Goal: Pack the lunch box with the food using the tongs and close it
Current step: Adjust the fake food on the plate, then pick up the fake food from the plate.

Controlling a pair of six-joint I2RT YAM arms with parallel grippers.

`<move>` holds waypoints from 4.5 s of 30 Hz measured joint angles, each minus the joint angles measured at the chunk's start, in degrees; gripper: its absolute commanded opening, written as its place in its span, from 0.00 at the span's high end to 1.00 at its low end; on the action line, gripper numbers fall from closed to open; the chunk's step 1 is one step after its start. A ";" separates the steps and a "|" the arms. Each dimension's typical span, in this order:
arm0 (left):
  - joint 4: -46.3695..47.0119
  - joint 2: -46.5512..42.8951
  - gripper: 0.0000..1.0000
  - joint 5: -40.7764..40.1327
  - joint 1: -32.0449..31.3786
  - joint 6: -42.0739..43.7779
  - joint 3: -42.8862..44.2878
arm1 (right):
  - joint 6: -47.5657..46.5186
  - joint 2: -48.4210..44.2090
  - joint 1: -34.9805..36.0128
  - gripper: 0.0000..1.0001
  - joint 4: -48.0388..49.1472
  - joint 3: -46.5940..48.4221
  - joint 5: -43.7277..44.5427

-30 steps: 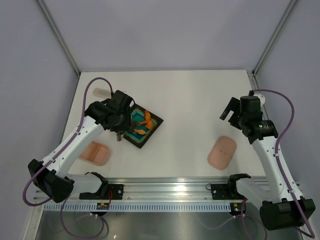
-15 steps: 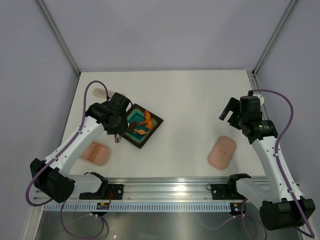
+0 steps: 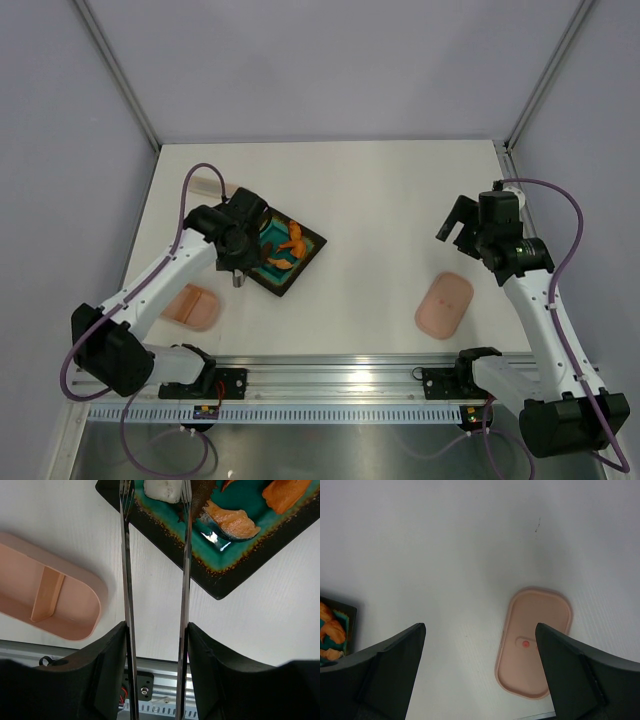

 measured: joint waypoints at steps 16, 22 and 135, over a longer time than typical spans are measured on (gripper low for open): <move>0.15 4.13 0.48 -0.39 0.09 3.04 -0.04 | -0.63 2.93 0.00 0.01 -0.04 0.22 -1.62; 0.46 6.88 0.49 -0.96 1.49 3.52 -0.04 | -0.68 3.80 0.00 0.00 -0.26 0.33 -2.69; 7.15 6.23 0.48 0.33 0.90 6.01 0.46 | 1.75 -1.18 0.00 0.00 -1.49 -1.64 -2.97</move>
